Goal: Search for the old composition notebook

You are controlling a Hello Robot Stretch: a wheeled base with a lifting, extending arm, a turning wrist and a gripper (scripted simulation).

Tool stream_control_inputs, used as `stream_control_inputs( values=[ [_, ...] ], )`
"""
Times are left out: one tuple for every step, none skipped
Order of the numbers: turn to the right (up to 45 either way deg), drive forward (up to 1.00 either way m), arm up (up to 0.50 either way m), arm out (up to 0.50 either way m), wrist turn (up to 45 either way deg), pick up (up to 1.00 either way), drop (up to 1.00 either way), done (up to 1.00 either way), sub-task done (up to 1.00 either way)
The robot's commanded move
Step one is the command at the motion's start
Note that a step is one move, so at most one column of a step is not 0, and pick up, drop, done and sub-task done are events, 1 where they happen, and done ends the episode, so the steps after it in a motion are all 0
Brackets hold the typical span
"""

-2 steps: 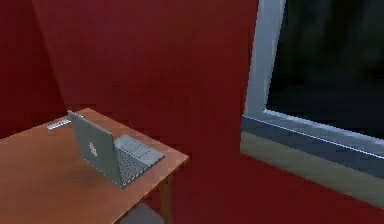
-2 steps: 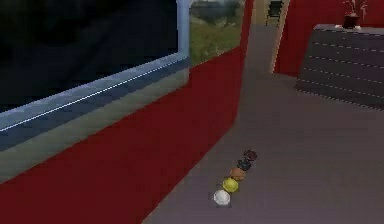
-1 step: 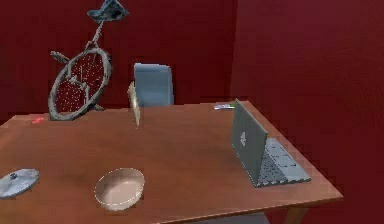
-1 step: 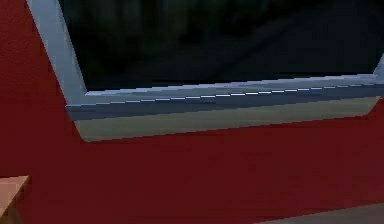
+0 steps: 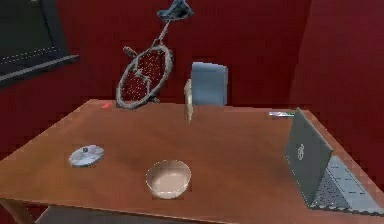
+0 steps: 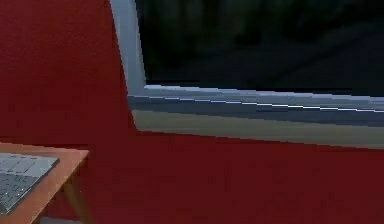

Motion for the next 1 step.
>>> stream_control_inputs(
  values=[
    [0.0,0.00,0.00,0.00,0.0,0.00,0.00,1.00,0.00]
  ],
)
